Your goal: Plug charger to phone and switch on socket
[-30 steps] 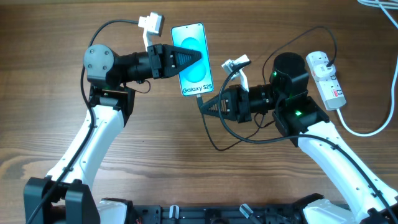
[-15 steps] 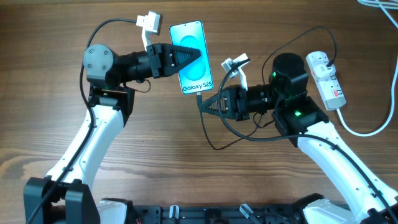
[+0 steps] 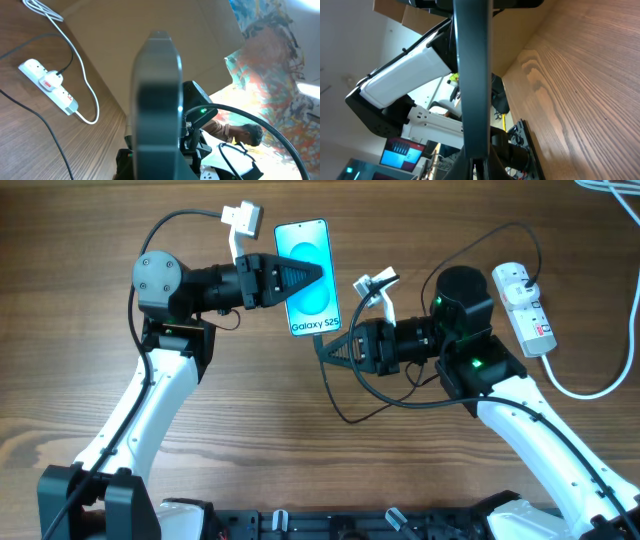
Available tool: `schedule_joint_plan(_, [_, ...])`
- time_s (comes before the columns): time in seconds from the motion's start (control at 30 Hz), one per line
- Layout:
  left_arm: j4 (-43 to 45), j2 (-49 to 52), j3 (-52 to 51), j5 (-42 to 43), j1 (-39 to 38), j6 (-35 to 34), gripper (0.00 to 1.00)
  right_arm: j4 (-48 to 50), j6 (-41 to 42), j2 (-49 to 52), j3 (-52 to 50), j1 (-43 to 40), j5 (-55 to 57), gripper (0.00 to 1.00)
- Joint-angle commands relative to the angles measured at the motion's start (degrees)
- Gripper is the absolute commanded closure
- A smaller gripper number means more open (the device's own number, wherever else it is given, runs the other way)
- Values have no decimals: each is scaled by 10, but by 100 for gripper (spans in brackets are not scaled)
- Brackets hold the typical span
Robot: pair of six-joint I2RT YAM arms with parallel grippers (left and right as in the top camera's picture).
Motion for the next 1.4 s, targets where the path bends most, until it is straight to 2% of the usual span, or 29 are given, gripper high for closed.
schedule_joint_plan(0.0, [-11, -12, 6, 86, -6, 3, 96, 8, 9, -1, 5, -7, 49, 96])
schedule_joint_plan(0.23, [-13, -12, 6, 85, -6, 3, 96, 95, 75, -1, 5, -7, 68, 96])
schedule_joint_plan(0.53, [-13, -12, 6, 86, -6, 3, 96, 134, 135, -1, 5, -7, 127, 96])
schedule_joint_plan(0.87, [-15, -12, 6, 92, -6, 3, 96, 137, 126, -1, 5, -7, 177, 96])
schedule_joint_plan(0.9, [-15, -12, 6, 92, -6, 3, 96, 136, 126, -1, 5, -7, 178, 87])
schedule_joint_plan(0.93, [-15, -12, 6, 92, -6, 3, 96, 137, 127, -1, 5, -7, 178, 46])
schedule_joint_plan(0.97, [-15, -12, 6, 91, -6, 3, 96, 136, 126, -1, 5, -7, 175, 20])
schedule_joint_plan(1.0, [-15, -12, 6, 86, -6, 3, 96, 136, 125, -1, 5, -7, 162, 9])
schedule_joint_plan(1.07, [-14, -12, 6, 70, -6, 3, 96, 136, 107, -1, 5, -7, 130, 3])
schedule_joint_plan(1.17, [-15, -12, 6, 59, -6, 18, 96, 132, 77, -1, 5, -7, 71, 2])
schedule_joint_plan(1.37, [-15, -12, 6, 57, -6, 18, 96, 122, 77, -1, 4, -7, -44, 2])
